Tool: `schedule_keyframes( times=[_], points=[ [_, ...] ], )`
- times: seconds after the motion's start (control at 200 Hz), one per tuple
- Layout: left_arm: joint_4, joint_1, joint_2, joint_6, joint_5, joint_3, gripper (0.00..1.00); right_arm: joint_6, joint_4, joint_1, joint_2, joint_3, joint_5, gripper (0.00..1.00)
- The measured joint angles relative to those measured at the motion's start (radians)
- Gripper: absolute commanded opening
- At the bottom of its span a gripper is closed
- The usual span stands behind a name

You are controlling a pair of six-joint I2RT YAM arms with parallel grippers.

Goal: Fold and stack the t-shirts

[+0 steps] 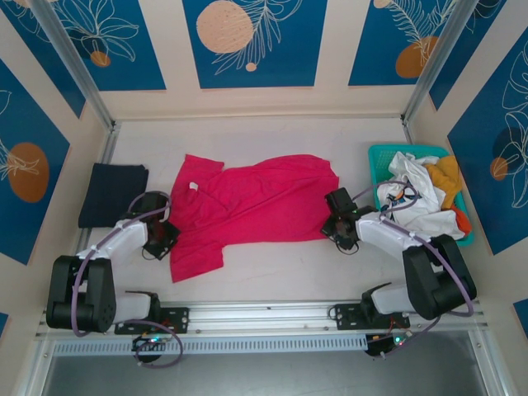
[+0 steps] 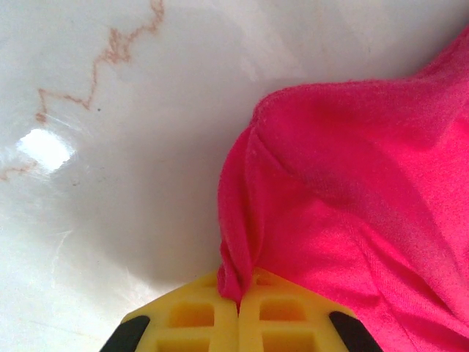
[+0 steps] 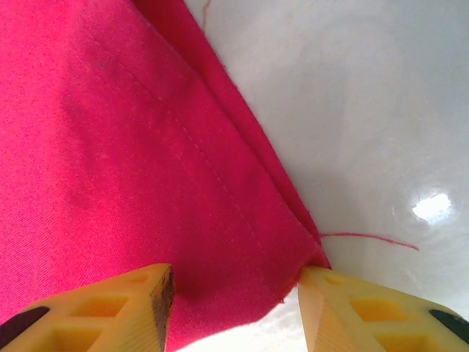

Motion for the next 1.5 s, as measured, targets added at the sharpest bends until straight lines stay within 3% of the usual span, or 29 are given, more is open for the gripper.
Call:
schedule_keyframes(
  times=[0.06, 0.22, 0.455, 0.68, 0.84, 0.985, 1.185, 1.35, 1.5],
  points=[
    [0.000, 0.000, -0.005, 0.000, 0.000, 0.000, 0.00, -0.004, 0.005, -0.005, 0.013, 0.010, 0.004, 0.39],
    [0.000, 0.000, -0.021, 0.000, 0.000, 0.000, 0.00, -0.007, 0.035, -0.024, 0.040, 0.020, 0.008, 0.00],
    [-0.005, 0.000, -0.085, 0.000, -0.007, 0.000, 0.00, -0.027, 0.029, -0.005, -0.041, 0.019, 0.027, 0.00],
    [-0.126, 0.000, -0.296, -0.001, -0.069, 0.017, 0.00, -0.045, -0.051, 0.051, -0.403, 0.011, 0.089, 0.00],
    [-0.283, 0.000, -0.444, -0.002, -0.109, 0.126, 0.00, -0.090, -0.126, 0.074, -0.692, 0.011, 0.129, 0.00],
    [-0.380, -0.001, -0.467, 0.018, -0.130, 0.261, 0.00, -0.147, -0.171, 0.078, -0.811, 0.060, 0.140, 0.00],
    [-0.389, -0.001, -0.341, 0.089, -0.135, 0.378, 0.00, -0.246, -0.180, 0.050, -0.649, 0.207, 0.151, 0.00],
    [-0.314, -0.001, -0.103, 0.156, -0.136, 0.470, 0.00, -0.328, -0.115, -0.097, -0.344, 0.321, 0.046, 0.00],
    [-0.233, -0.001, 0.143, 0.210, -0.150, 0.629, 0.00, -0.377, -0.034, -0.150, -0.055, 0.455, -0.010, 0.00]
  ],
)
